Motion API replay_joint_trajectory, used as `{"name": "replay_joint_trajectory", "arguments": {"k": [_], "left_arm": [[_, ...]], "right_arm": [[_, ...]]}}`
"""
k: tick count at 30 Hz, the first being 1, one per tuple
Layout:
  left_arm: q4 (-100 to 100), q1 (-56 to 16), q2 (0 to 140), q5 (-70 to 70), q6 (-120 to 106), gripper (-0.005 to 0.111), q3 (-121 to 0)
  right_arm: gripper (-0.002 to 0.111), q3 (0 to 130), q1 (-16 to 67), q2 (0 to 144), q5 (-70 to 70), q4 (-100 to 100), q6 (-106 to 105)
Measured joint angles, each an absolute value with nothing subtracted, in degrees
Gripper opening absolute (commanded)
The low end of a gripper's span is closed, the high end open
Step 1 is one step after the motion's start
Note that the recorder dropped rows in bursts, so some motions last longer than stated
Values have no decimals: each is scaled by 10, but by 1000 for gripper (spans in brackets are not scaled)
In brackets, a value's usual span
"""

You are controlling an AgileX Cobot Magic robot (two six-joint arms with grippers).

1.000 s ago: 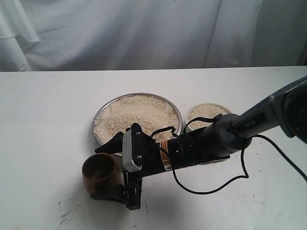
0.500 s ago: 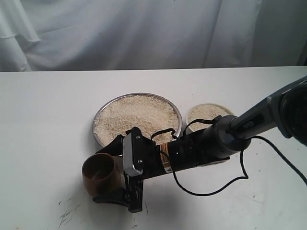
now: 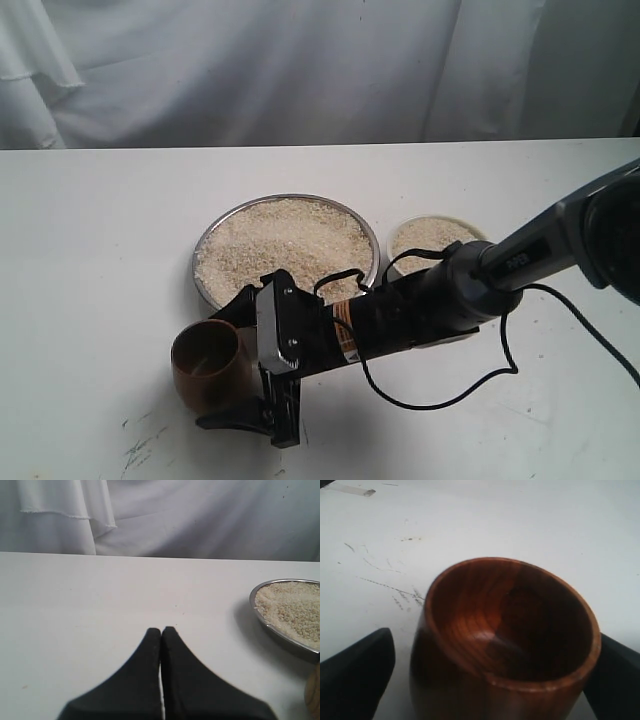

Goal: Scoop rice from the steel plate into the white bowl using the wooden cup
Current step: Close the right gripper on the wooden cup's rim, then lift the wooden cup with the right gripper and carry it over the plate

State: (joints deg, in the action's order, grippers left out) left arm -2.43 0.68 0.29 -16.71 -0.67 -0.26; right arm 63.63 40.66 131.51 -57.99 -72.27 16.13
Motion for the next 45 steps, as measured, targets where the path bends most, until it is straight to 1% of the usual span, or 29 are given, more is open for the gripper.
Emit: {"name": "replay_joint_trajectory", "arguments": {"k": [11, 29, 31, 45], "left_arm": [[-24, 7, 3, -167, -7, 0, -3], [-24, 7, 3, -167, -7, 0, -3], [-24, 7, 3, -167, -7, 0, -3], [-24, 7, 3, -167, -7, 0, -3]], "right_arm": [[86, 636, 407, 1317, -574, -721, 162], [86, 636, 416, 1317, -587, -700, 237], [85, 636, 416, 1317, -587, -693, 237], [84, 659, 433, 1317, -542, -666, 280]]}}
